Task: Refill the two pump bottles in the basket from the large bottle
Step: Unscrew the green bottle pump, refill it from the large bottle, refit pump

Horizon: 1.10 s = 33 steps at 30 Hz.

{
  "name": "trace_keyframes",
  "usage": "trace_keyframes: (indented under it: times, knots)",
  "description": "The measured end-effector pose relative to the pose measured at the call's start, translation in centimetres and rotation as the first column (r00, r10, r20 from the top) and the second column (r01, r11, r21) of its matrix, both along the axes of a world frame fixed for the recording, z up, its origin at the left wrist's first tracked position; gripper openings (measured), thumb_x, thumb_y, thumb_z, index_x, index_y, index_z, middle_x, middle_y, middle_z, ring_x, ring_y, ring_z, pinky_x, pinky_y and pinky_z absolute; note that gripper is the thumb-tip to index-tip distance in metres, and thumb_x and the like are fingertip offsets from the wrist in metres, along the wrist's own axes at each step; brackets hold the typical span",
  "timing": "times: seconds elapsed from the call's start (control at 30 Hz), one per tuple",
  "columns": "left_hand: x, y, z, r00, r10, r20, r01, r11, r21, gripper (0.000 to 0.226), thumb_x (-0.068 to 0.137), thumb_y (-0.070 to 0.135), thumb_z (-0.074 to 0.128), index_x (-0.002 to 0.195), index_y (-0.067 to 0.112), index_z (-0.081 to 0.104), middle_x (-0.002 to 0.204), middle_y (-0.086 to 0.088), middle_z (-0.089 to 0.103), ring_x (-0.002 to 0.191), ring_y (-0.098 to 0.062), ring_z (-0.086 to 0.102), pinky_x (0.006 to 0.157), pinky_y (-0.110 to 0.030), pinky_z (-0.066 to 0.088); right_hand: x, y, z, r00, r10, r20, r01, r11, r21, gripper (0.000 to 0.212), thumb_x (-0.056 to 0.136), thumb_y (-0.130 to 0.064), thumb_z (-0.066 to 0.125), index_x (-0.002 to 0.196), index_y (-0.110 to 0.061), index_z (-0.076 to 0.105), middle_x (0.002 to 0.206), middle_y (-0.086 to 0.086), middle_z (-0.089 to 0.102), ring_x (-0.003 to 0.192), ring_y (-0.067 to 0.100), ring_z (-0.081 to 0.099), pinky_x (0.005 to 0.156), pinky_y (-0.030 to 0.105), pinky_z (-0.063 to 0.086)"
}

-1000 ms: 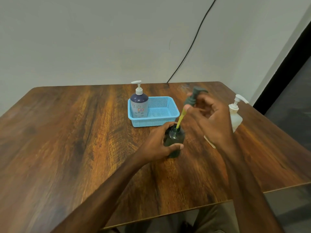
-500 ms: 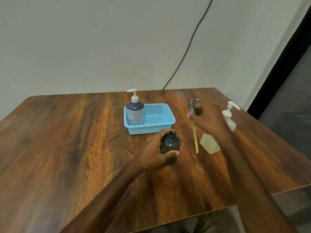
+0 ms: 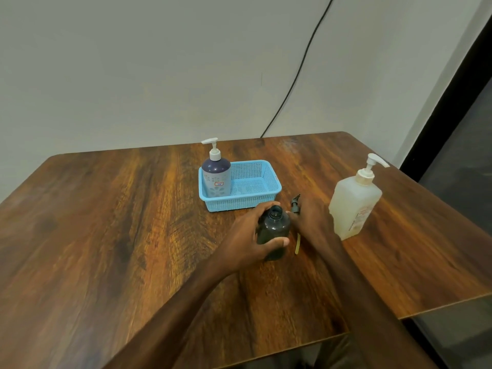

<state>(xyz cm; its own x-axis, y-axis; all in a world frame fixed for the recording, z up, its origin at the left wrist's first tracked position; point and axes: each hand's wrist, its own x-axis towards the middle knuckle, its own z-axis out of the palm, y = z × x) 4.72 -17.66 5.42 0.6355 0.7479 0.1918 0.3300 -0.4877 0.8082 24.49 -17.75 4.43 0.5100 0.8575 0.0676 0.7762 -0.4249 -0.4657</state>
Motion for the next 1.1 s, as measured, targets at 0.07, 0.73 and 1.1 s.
trace_keyframes:
  times: [0.07, 0.73, 1.1]
  knots:
    - [0.0, 0.0, -0.2, 1.0, 0.012, -0.014, -0.012, 1.0, 0.023, 0.079, 0.08, 0.047, 0.083, 0.146, 0.037, 0.04, 0.139, 0.025, 0.051, 0.125, 0.011, 0.049, 0.106, -0.021, 0.047, -0.1, -0.8, 0.2, 1.0, -0.004, -0.03, 0.005, 1.0, 0.013, 0.033, 0.086, -0.047, 0.068, 0.104, -0.021, 0.06, 0.096, -0.001, 0.065, 0.077, 0.012, 0.06, 0.063, 0.023, 0.05]
    - [9.8, -3.4, 6.7, 0.898, 0.082, 0.432, -0.247, 0.907, 0.341, 0.03, 0.093, 0.021, 0.07, 0.122, 0.018, 0.061, 0.126, 0.008, 0.064, 0.113, -0.005, 0.06, 0.096, -0.03, 0.055, 6.0, -8.5, 1.7, 0.871, -0.266, -0.413, 0.451, 0.764, 0.461, 0.095, 0.059, -0.047, 0.089, 0.136, -0.022, 0.041, 0.138, 0.004, 0.047, 0.115, 0.017, 0.052, 0.088, 0.035, 0.054]
    - [15.6, 0.4, 6.6, 0.986, -0.165, 0.014, 0.159, 0.97, 0.184, 0.037, 0.105, 0.033, 0.054, 0.136, 0.013, 0.057, 0.135, -0.006, 0.063, 0.113, -0.011, 0.057, 0.086, -0.016, 0.047, 6.1, -8.9, 1.4, 0.907, -0.056, -0.418, 0.277, 0.826, 0.491, 0.072, 0.06, -0.042, 0.09, 0.121, -0.023, 0.058, 0.113, -0.007, 0.067, 0.097, 0.009, 0.063, 0.077, 0.03, 0.056]
